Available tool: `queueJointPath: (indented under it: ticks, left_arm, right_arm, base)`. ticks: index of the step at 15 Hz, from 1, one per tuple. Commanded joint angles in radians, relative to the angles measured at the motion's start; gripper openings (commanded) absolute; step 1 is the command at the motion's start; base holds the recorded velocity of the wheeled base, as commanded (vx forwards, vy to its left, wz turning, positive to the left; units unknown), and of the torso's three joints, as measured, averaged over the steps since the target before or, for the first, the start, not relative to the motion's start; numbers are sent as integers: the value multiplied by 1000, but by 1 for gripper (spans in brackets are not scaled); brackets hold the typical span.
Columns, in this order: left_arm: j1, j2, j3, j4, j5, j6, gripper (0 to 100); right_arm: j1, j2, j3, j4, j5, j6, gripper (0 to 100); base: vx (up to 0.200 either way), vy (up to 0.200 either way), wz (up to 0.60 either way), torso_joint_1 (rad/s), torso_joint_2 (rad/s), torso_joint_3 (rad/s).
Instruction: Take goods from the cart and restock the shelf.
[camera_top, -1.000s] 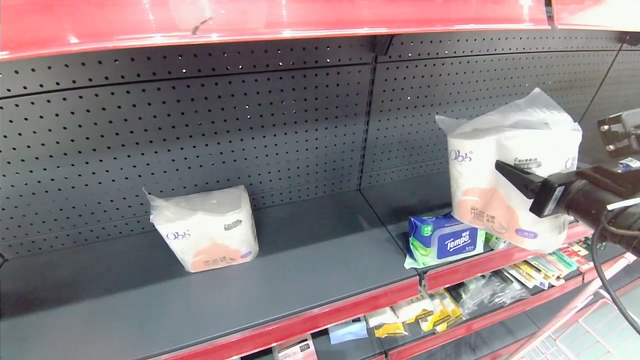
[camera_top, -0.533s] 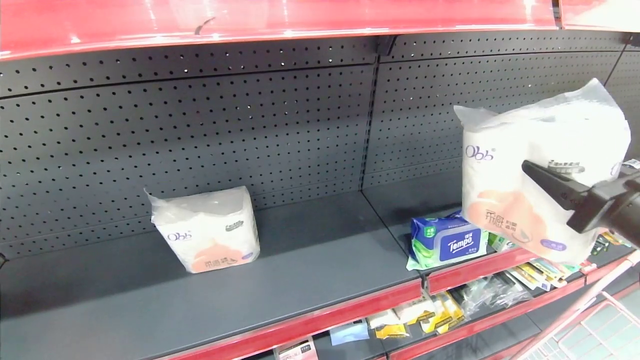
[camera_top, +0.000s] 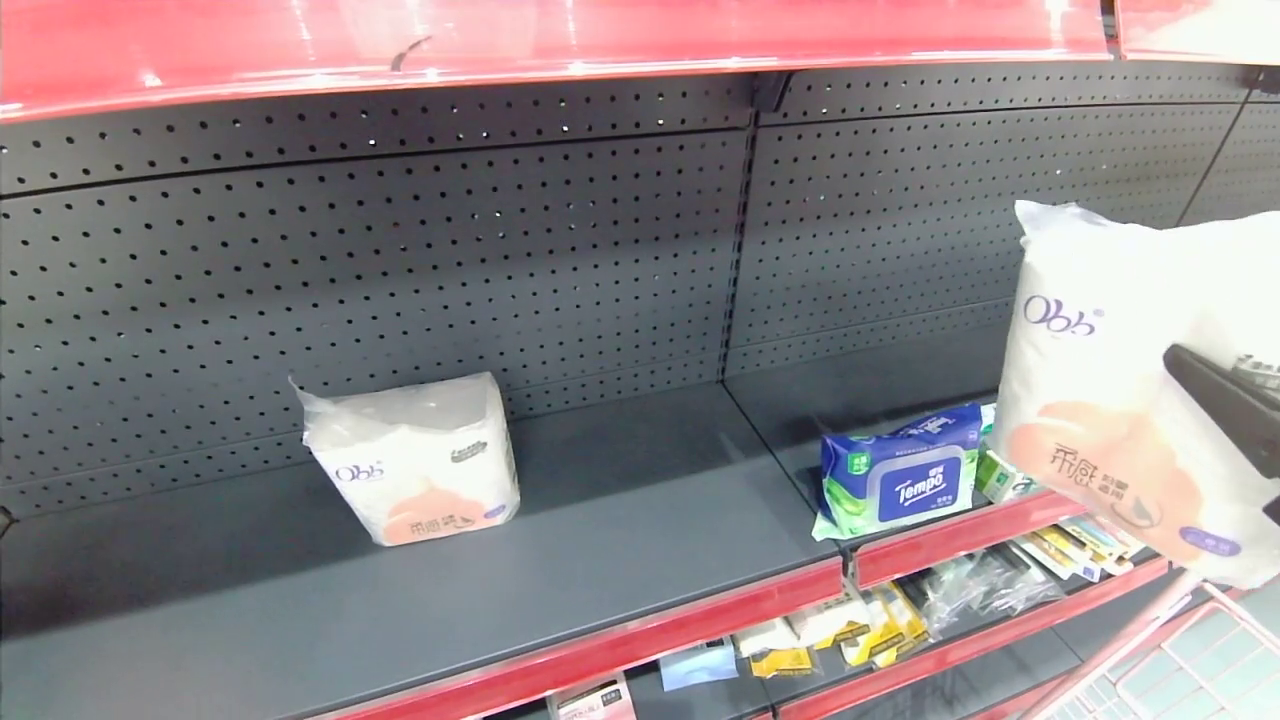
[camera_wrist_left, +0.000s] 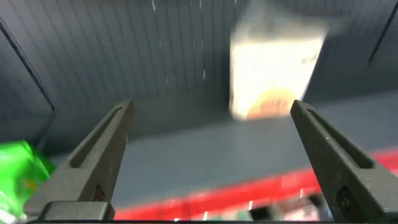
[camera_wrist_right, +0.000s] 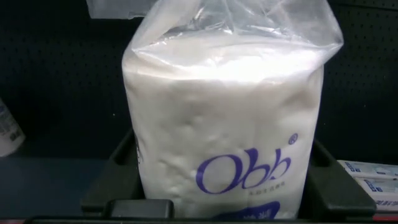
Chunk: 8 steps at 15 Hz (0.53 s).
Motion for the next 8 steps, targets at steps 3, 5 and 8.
queueJointPath:
  ticks: [3, 5, 8]
  left_arm:
    - [-13, 462, -196, -39, -5, -20, 100]
    - [-16, 525, -198, -39, -11, -16, 100]
    - [-17, 764, -201, -50, -142, 43, 100]
  right_arm:
    - [-2, -178, 94, 5, -32, 1, 0]
    - [-2, -191, 94, 5, -49, 2, 0]
    - [-14, -197, 97, 5, -72, 1, 0]
  base:
    - [0, 0, 0, 0, 0, 0]
    - [0, 0, 0, 0, 0, 0]
    - [0, 0, 0, 0, 0, 0]
